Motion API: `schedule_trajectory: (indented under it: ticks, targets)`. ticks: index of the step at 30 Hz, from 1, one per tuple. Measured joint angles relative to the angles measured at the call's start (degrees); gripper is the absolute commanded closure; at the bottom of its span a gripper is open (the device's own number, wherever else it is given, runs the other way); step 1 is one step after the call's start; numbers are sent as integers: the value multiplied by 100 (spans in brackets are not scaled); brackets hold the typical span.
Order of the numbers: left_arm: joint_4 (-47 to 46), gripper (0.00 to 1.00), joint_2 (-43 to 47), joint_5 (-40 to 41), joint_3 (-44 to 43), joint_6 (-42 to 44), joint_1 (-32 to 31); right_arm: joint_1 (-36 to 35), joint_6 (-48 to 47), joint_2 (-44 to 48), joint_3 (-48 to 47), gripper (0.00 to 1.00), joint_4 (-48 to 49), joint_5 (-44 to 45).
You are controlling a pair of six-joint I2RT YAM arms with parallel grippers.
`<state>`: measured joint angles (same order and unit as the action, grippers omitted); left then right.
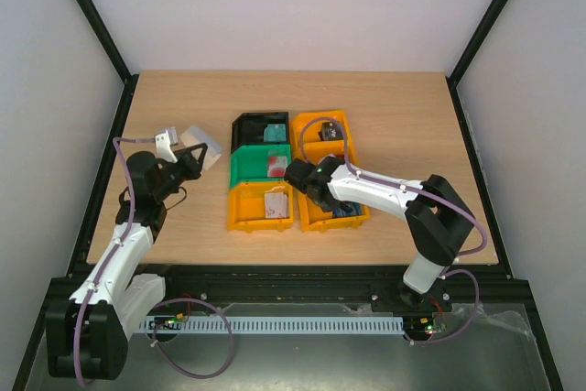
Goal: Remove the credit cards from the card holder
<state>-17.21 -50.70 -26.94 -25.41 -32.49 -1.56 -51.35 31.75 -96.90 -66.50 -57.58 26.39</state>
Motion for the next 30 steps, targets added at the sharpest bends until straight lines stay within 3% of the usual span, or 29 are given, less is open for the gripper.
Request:
schedule_trajectory:
  ticks: [10,15,24,30]
  targets:
    - [-2,98,2,-2,0,13,4,-2,-70,-2,352,98,407,63]
    - [2,98,20,0,0,15,15,-4,-81,-2,518,78,595,15]
    - [4,98,79,0,0,15,26,-2,-70,-4,595,53,588,-33]
    - [2,98,79,0,0,15,31,2,-160,-4,527,28,560,-120]
